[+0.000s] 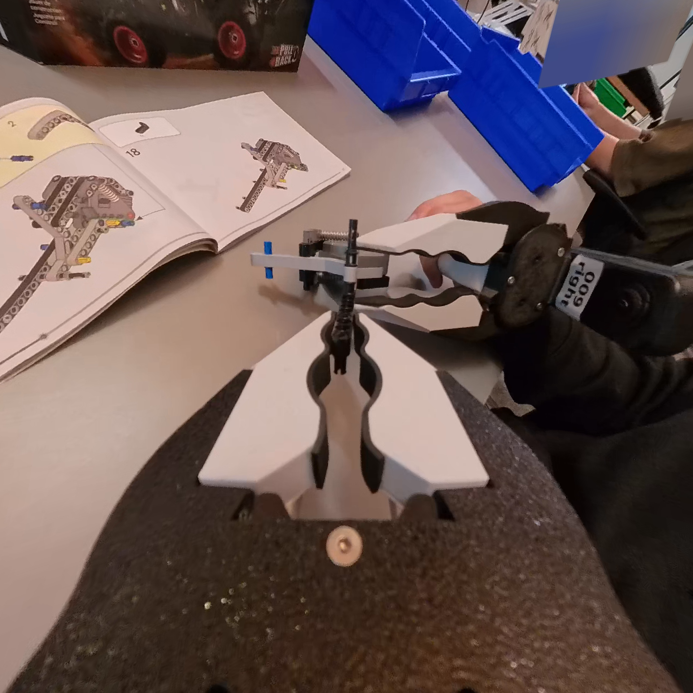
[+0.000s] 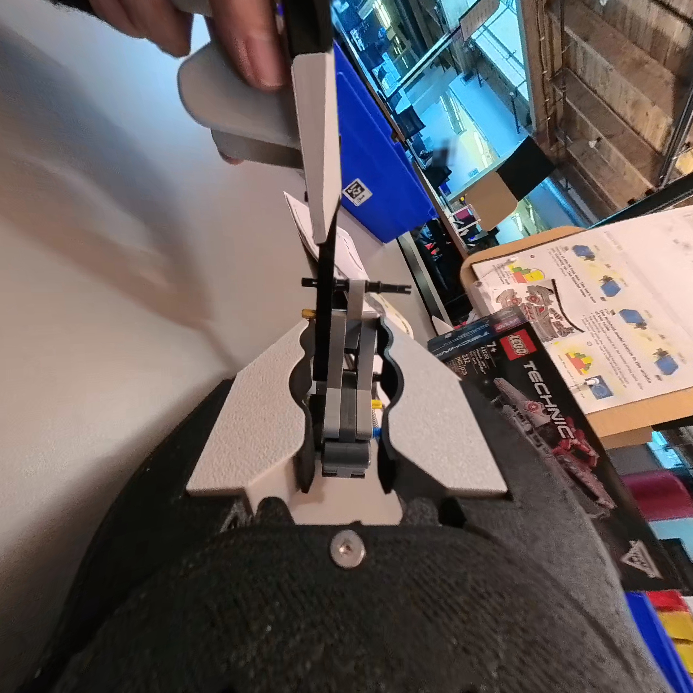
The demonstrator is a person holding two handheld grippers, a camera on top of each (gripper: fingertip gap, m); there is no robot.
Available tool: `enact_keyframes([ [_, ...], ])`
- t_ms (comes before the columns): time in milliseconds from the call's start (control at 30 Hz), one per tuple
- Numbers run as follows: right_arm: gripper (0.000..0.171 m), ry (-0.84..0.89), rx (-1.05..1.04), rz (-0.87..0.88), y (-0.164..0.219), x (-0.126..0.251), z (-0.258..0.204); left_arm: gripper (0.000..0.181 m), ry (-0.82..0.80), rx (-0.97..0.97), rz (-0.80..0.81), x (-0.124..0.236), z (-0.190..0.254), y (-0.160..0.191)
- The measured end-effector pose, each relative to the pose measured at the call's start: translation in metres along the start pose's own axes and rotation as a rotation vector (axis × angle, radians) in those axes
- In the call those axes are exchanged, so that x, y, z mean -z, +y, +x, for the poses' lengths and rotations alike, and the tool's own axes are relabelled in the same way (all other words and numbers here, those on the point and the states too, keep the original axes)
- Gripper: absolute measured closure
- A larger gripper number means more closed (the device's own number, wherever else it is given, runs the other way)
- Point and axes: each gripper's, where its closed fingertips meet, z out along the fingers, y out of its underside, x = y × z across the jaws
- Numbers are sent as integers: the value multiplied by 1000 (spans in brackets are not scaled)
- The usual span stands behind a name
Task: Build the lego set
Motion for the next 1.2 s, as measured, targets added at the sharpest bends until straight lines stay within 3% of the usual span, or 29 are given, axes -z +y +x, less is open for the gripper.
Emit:
enact_keyframes([
  [133, 117, -18, 26, -90, 15, 8, -5, 176, -14, 32, 5, 2, -9, 10],
  [367, 112, 29, -150, -226, 42, 23, 7, 176, -10, 51, 13, 7, -11, 24],
  [1200, 127, -6, 18, -245, 43, 9, -9, 173, -8, 38, 23, 3, -3, 24],
])
